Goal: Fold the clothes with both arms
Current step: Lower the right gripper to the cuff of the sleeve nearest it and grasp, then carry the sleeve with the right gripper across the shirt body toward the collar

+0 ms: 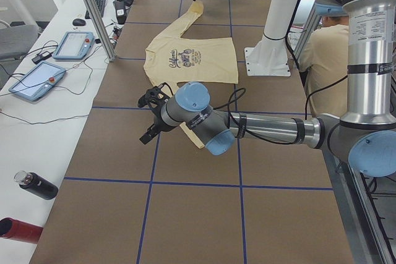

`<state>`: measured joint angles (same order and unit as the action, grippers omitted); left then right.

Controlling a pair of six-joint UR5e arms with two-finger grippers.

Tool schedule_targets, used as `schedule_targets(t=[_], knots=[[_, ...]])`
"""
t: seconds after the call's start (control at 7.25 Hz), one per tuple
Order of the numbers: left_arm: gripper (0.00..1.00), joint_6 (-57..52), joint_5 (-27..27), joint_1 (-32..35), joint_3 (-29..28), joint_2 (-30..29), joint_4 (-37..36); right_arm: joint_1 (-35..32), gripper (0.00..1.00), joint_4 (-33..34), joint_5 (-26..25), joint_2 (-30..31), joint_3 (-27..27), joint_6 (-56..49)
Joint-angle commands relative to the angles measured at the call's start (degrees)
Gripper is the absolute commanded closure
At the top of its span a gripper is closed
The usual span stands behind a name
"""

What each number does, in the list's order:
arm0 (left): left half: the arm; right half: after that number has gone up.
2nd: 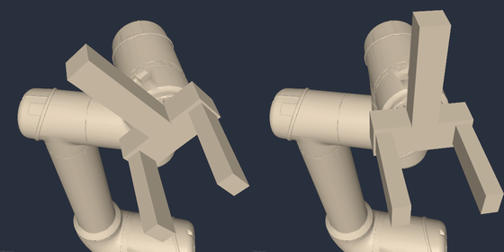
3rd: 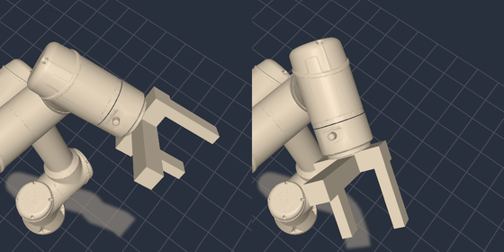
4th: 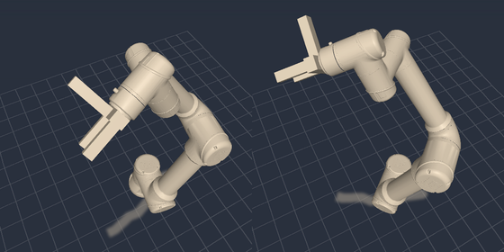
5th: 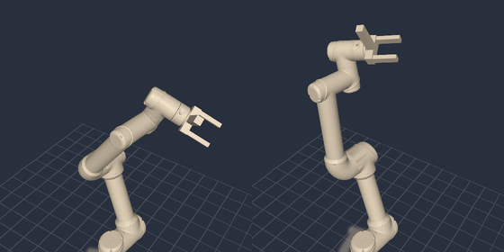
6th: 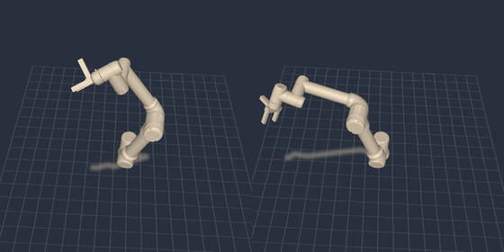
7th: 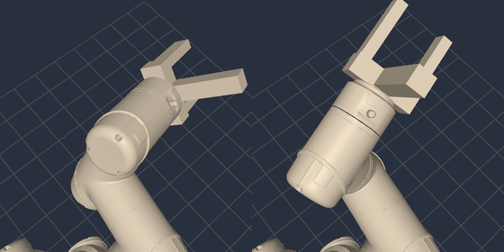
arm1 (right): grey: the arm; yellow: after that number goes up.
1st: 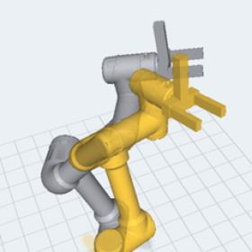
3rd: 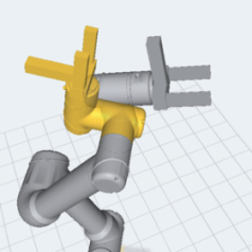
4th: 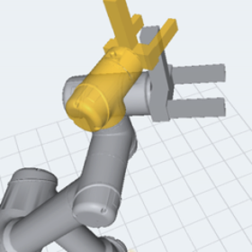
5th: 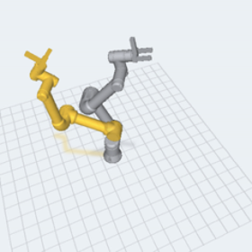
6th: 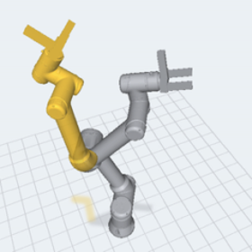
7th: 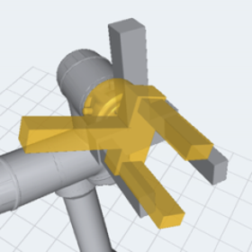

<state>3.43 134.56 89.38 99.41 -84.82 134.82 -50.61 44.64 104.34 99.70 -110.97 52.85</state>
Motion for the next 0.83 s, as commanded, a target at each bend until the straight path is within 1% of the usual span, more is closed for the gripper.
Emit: schedule_targets(t=[0.0,0.14,0.28,0.41,0.55,0.69], knots=[[0.00,0.00,0.00,0.00,0.00,0.00,0.00,-0.02,1.00,24.78,-0.36,-18.65,-6.80,8.73],[0.00,0.00,0.00,0.00,0.00,0.00,0.00,0.86,1.00,37.15,-1.93,-29.63,-6.54,9.29],[0.00,0.09,0.09,0.00,0.08,0.00,0.09,3.74,1.00,49.81,-5.77,-41.31,-4.62,10.34],[0.00,0.00,0.09,0.00,0.00,0.00,0.00,6.37,1.00,52.89,-9.38,-49.26,-0.60,14.00],[0.00,0.09,0.09,0.00,-0.09,0.00,0.00,9.62,1.00,52.92,-14.03,-55.08,3.44,15.69],[0.00,0.17,0.09,0.00,-0.09,0.00,0.00,12.09,1.00,52.92,-17.64,-59.58,7.66,16.14]])
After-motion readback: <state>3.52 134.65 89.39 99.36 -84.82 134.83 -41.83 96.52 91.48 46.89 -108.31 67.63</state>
